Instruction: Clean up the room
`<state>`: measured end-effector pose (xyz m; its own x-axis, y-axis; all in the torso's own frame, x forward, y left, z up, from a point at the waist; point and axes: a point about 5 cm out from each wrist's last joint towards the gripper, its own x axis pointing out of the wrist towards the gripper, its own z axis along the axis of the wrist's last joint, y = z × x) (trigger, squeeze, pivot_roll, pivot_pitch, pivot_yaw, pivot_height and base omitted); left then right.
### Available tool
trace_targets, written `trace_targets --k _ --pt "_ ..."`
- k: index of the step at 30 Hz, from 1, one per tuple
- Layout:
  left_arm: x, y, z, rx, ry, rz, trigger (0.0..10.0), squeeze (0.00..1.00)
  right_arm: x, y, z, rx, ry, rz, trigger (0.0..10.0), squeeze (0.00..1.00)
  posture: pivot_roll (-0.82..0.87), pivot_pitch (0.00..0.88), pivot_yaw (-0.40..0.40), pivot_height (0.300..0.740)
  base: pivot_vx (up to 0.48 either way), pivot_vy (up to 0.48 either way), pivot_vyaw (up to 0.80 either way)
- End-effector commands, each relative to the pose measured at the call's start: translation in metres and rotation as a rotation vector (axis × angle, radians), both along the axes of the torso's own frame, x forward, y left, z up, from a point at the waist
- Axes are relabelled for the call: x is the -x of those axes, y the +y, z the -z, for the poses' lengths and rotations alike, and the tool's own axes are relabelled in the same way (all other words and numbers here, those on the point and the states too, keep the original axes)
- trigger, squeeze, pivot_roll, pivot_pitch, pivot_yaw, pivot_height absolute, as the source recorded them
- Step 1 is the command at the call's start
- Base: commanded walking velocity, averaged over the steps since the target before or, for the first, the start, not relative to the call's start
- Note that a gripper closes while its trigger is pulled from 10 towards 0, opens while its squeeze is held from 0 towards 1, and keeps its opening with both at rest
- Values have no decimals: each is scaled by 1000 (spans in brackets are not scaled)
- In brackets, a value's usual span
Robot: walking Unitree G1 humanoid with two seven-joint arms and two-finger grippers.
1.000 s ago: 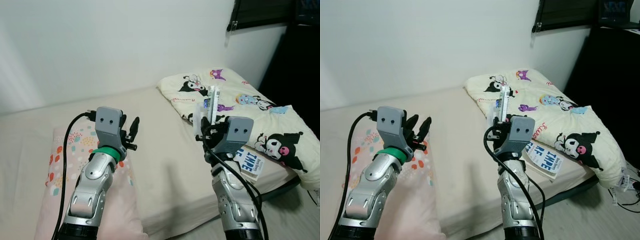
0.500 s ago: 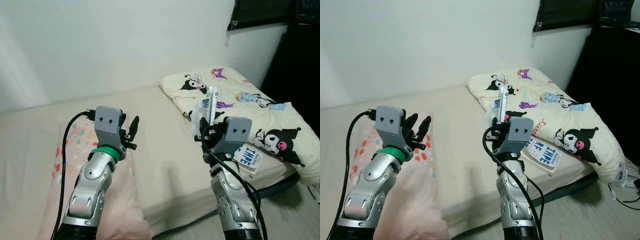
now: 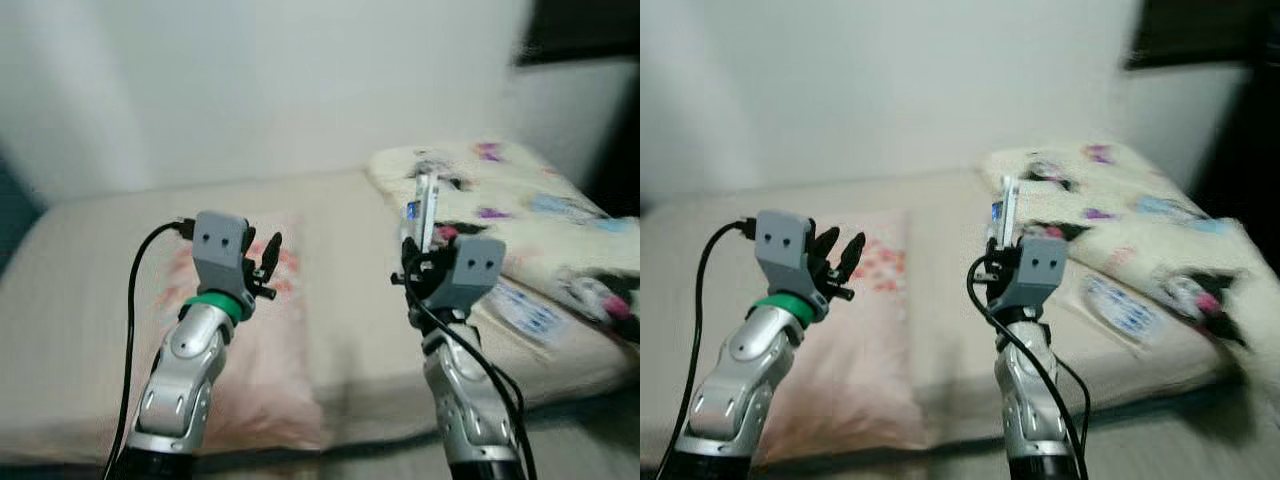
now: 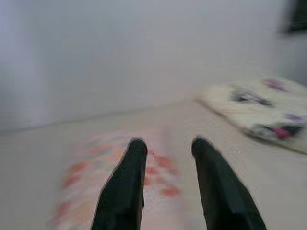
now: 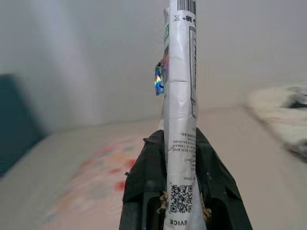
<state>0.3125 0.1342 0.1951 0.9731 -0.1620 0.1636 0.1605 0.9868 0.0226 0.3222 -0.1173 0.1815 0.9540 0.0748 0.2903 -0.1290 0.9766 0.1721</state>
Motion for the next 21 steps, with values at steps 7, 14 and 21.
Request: trace_targets --k 7,14,21 --pt "-2 -5 -5 -20 -6 22 10000 0 2 -3 6 -11 21 14 10000 0 -50 26 97 738 -294 0 0" --pt "-2 -4 -5 -20 -5 23 10000 0 2 -3 7 -11 22 16 10000 0 -50 27 98 738 -292 0 0" --pt "-2 -5 -5 -22 -4 26 10000 0 2 -2 6 -5 16 18 10000 0 -50 27 101 738 -294 0 0"
